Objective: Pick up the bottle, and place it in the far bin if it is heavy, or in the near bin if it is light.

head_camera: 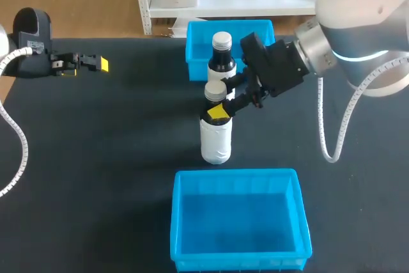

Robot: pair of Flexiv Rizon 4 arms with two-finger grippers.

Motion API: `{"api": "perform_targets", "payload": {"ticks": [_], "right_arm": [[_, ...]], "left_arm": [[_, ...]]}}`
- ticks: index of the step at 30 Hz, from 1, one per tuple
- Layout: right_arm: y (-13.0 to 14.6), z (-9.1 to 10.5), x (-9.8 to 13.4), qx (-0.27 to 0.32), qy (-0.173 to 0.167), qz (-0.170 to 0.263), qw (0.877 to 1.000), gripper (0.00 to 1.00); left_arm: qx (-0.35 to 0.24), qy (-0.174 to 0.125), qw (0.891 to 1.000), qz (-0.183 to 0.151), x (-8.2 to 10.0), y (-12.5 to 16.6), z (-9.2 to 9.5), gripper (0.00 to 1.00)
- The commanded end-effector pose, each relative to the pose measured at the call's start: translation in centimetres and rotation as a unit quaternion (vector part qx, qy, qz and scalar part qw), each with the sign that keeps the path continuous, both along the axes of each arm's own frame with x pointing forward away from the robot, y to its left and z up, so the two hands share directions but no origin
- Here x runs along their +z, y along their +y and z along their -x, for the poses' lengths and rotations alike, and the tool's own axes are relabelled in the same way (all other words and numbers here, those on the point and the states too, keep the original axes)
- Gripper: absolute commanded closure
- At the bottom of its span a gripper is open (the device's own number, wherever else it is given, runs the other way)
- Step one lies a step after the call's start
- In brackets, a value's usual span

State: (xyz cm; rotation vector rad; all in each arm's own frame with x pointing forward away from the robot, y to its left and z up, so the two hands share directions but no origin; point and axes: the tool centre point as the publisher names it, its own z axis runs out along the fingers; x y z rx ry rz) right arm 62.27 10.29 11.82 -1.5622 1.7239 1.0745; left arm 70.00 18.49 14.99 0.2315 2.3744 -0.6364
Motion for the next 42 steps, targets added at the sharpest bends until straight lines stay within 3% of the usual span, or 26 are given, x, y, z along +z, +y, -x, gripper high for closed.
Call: {"api": "perform_targets", "payload": {"ticks": [1, 12, 21, 32, 42], "right_arm": [[0.1, -0.1, -0.2, 0.001, 0.001, -0.002, 1.0, 0.51], [-0.5, -0.4, 0.3, -0.004, 0.0, -0.004, 1.0, 0.55], [-2.5, -1.4, 1.5, -0.024, 0.0, -0.009, 1.0, 0.56], [-7.0, -2.6, 4.6, -0.068, -0.022, -0.004, 0.997, 0.58], [-11.3, -1.8, 8.2, -0.09, -0.042, 0.015, 0.995, 0.59]], "left_arm": [[0.0, 0.0, 1.0, 0.0, 0.0, 0.0, 0.0, 0.0], [0.0, 0.0, 1.0, 0.0, 0.0, 0.0, 0.0, 0.0], [0.0, 0.0, 1.0, 0.0, 0.0, 0.0, 0.0, 0.0], [0.0, 0.0, 1.0, 0.0, 0.0, 0.0, 0.0, 0.0], [0.0, 0.0, 1.0, 0.0, 0.0, 0.0, 0.0, 0.0]]}}
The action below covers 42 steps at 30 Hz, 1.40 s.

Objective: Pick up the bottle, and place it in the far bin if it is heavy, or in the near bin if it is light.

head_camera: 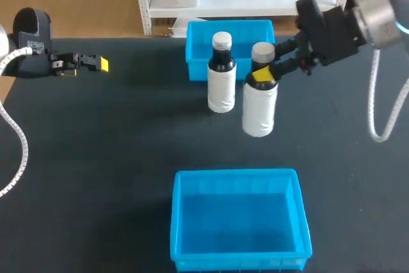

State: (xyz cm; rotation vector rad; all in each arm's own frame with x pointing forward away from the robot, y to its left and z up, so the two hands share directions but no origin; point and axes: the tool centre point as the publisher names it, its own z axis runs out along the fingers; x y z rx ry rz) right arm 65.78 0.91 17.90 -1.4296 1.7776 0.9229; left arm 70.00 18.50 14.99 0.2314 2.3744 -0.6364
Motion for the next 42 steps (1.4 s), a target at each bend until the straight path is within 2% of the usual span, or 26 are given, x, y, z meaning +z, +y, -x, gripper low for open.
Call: {"api": "perform_targets", "payload": {"ticks": [1, 4, 5, 6, 7, 12, 16, 19, 25, 31, 38, 42], "right_arm": [[-2.3, 1.9, 2.5, -0.01, -0.007, 0.009, 1.0, 0.59], [-3.1, 3.0, 3.8, -0.002, -0.008, 0.009, 1.0, 0.62], [-3.3, 3.3, 4.2, 0.0, -0.008, 0.008, 1.0, 0.67], [-3.4, 3.7, 4.5, 0.002, -0.009, 0.008, 1.0, 0.76], [-3.5, 4.1, 4.9, 0.004, -0.009, 0.007, 1.0, 0.79], [-3.6, 6.0, 6.2, 0.021, -0.006, -0.003, 1.0, 0.81], [-3.1, 7.8, 6.9, 0.045, 0.0, -0.014, 0.999, 0.94], [-2.3, 9.3, 7.4, 0.074, 0.003, -0.02, 0.997, 1.0], [-0.4, 12.7, 8.1, 0.131, 0.005, -0.029, 0.991, 1.0], [1.7, 16.2, 8.4, 0.201, 0.015, -0.059, 0.978, 1.0], [4.5, 19.5, 7.2, 0.265, 0.023, -0.069, 0.962, 1.0], [6.1, 20.8, 6.0, 0.292, 0.028, -0.065, 0.954, 1.0]], "left_arm": [[0.0, 0.0, 1.0, 0.0, 0.0, 0.0, 0.0, 0.0], [0.0, 0.0, 1.0, 0.0, 0.0, 0.0, 0.0, 0.0], [0.0, 0.0, 1.0, 0.0, 0.0, 0.0, 0.0, 0.0], [0.0, 0.0, 1.0, 0.0, 0.0, 0.0, 0.0, 0.0], [0.0, 0.0, 1.0, 0.0, 0.0, 0.0, 0.0, 0.0], [0.0, 0.0, 1.0, 0.0, 0.0, 0.0, 0.0, 0.0], [0.0, 0.0, 1.0, 0.0, 0.0, 0.0, 0.0, 0.0], [0.0, 0.0, 1.0, 0.0, 0.0, 0.0, 0.0, 0.0], [0.0, 0.0, 1.0, 0.0, 0.0, 0.0, 0.0, 0.0], [0.0, 0.0, 1.0, 0.0, 0.0, 0.0, 0.0, 0.0], [0.0, 0.0, 1.0, 0.0, 0.0, 0.0, 0.0, 0.0], [0.0, 0.0, 1.0, 0.0, 0.0, 0.0, 0.0, 0.0]]}}
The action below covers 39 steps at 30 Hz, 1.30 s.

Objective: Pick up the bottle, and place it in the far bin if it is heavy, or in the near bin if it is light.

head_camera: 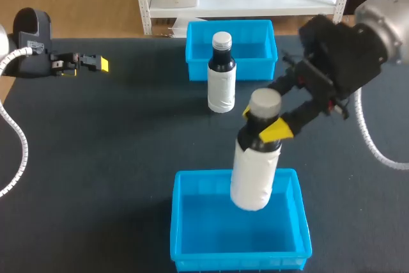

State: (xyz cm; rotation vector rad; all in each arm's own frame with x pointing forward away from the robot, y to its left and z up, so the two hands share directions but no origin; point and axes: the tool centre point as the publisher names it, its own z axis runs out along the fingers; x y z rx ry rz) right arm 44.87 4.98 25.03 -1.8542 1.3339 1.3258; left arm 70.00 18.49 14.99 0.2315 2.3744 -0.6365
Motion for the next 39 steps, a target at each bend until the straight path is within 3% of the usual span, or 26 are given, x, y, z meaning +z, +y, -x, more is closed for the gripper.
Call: {"api": "perform_targets", "payload": {"ticks": [1, 4, 5, 9, 21, 37, 38, 39], "right_arm": [[2.5, 0.1, -1.7, 0.029, 0.004, 0.005, 1.0, 1.0], [3.7, 0.5, -2.9, 0.043, -0.005, 0.011, 0.999, 1.0], [4.0, 0.7, -3.3, 0.038, -0.038, 0.021, 0.998, 1.0], [4.9, 1.2, -4.9, 0.051, -0.058, 0.023, 0.997, 1.0], [6.6, 1.3, -8.1, 0.081, -0.036, -0.007, 0.996, 1.0], [7.7, 1.2, -11.3, 0.092, -0.026, 0.018, 0.995, 1.0], [7.7, 1.2, -11.4, 0.091, -0.026, 0.02, 0.995, 0.94], [7.8, 1.1, -11.5, 0.09, -0.026, 0.022, 0.995, 0.79]], "left_arm": [[0.0, 0.0, 1.0, 0.0, 0.0, 0.0, 0.0, 0.0], [0.0, 0.0, 1.0, 0.0, 0.0, 0.0, 0.0, 0.0], [0.0, 0.0, 1.0, 0.0, 0.0, 0.0, 0.0, 0.0], [0.0, 0.0, 1.0, 0.0, 0.0, 0.0, 0.0, 0.0], [0.0, 0.0, 1.0, 0.0, 0.0, 0.0, 0.0, 0.0], [0.0, 0.0, 1.0, 0.0, 0.0, 0.0, 0.0, 0.0], [0.0, 0.0, 1.0, 0.0, 0.0, 0.0, 0.0, 0.0], [0.0, 0.0, 1.0, 0.0, 0.0, 0.0, 0.0, 0.0]]}}
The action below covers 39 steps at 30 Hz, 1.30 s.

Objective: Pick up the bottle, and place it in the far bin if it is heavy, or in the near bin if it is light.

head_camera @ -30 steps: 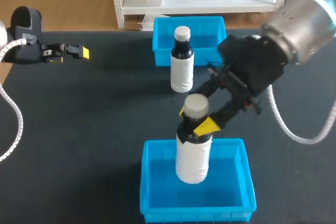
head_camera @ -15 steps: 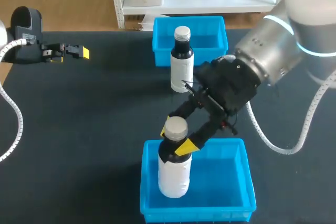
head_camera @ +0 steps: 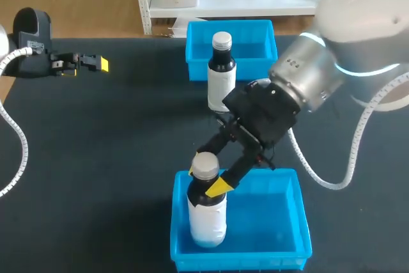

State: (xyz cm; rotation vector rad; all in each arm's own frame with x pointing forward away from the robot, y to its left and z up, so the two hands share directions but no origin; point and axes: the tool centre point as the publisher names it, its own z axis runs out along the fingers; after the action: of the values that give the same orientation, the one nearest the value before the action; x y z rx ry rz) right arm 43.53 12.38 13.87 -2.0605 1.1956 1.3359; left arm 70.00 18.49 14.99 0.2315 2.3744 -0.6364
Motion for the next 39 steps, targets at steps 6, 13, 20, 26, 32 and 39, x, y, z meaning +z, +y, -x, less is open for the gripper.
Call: {"api": "perform_targets", "payload": {"ticks": [6, 13, 20, 26, 32, 39], "right_arm": [[0.3, -0.3, -0.6, -0.001, -0.001, 0.013, 1.0, 0.0], [-0.3, -0.5, -0.6, -0.008, -0.008, 0.027, 1.0, 0.0], [-3.0, -2.2, -0.6, -0.023, -0.026, 0.069, 0.997, 0.0], [-7.6, -4.9, -0.6, -0.053, -0.026, 0.115, 0.992, 0.0], [-12.3, -9.2, 0.3, -0.104, -0.004, 0.136, 0.985, 0.0], [-16.1, -18.6, 0.3, -0.224, 0.006, 0.139, 0.965, 0.0]], "left_arm": [[0.0, 0.0, 1.0, 0.0, 0.0, 0.0, 0.0, 0.0], [0.0, 0.0, 1.0, 0.0, 0.0, 0.0, 0.0, 0.0], [0.0, 0.0, 1.0, 0.0, 0.0, 0.0, 0.0, 0.0], [0.0, 0.0, 1.0, 0.0, 0.0, 0.0, 0.0, 0.0], [0.0, 0.0, 1.0, 0.0, 0.0, 0.0, 0.0, 0.0], [0.0, 0.0, 1.0, 0.0, 0.0, 0.0, 0.0, 0.0]]}}
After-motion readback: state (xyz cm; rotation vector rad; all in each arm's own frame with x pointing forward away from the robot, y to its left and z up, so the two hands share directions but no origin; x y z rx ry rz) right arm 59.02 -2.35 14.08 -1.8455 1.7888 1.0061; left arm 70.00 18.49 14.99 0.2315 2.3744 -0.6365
